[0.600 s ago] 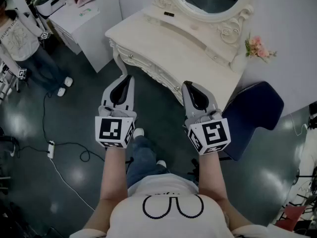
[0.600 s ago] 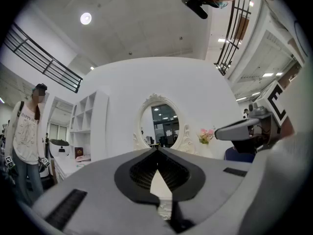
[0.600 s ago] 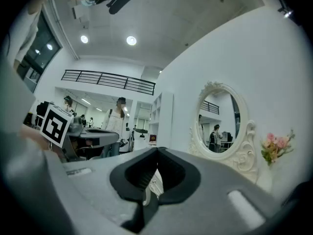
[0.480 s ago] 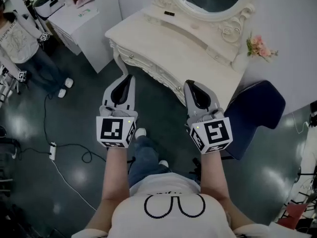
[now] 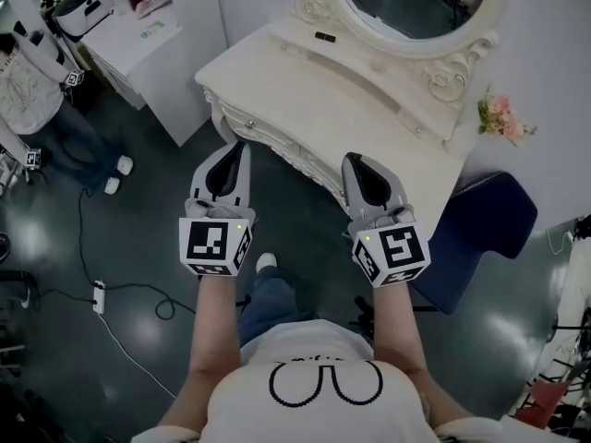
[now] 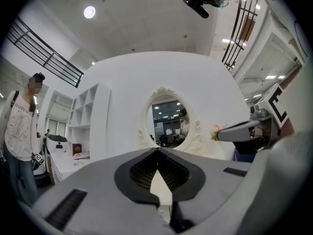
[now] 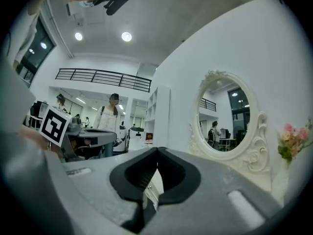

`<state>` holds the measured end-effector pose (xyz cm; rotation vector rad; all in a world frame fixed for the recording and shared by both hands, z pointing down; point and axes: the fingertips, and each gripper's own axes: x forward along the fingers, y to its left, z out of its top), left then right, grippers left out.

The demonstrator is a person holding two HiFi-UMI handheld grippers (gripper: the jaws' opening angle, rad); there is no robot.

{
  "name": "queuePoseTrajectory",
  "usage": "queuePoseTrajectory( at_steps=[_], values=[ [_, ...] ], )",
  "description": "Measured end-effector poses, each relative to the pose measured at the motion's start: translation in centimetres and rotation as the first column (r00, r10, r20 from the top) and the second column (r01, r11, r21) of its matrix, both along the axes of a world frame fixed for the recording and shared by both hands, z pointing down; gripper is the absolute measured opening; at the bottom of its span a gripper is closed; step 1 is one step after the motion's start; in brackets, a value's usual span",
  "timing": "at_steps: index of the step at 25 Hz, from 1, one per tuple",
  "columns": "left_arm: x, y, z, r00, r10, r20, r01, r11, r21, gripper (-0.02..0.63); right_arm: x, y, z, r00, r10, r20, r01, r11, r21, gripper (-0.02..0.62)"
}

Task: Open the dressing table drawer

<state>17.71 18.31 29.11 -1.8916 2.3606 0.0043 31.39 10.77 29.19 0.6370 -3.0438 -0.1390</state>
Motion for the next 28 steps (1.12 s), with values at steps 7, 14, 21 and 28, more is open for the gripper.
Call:
queuePoseTrajectory(
  at_steps=[7, 14, 21, 28],
  values=[
    [-9.4, -5.7, -0.3, 0.999, 0.036, -0.016, -0.037, 0.999, -0.005, -0.002, -9.2, -5.1, 0.6, 0.998, 0.042, -0.041, -0.042, 0.999, -0.013, -0.005],
    [-17.0, -10.2, 0.7, 0.996, 0.086, -0.013, -0.086, 0.996, -0.032, -0.002, -16.8, -9.2, 1.9, 0.993, 0.103, -0.049, -0.105, 0.994, -0.040, -0.005],
    [-20.9, -11.7, 2.1, 0.994, 0.098, -0.041, -0.100, 0.994, -0.051, -0.002, -20.2, -10.9, 3.1, 0.989, 0.130, -0.070, -0.135, 0.989, -0.065, -0.005],
    [-24.2, -13.9, 3.3, 0.994, 0.091, -0.064, -0.095, 0.994, -0.061, -0.002, -23.6, -14.1, 4.2, 0.990, 0.123, -0.067, -0.129, 0.988, -0.082, -0.005]
  ],
)
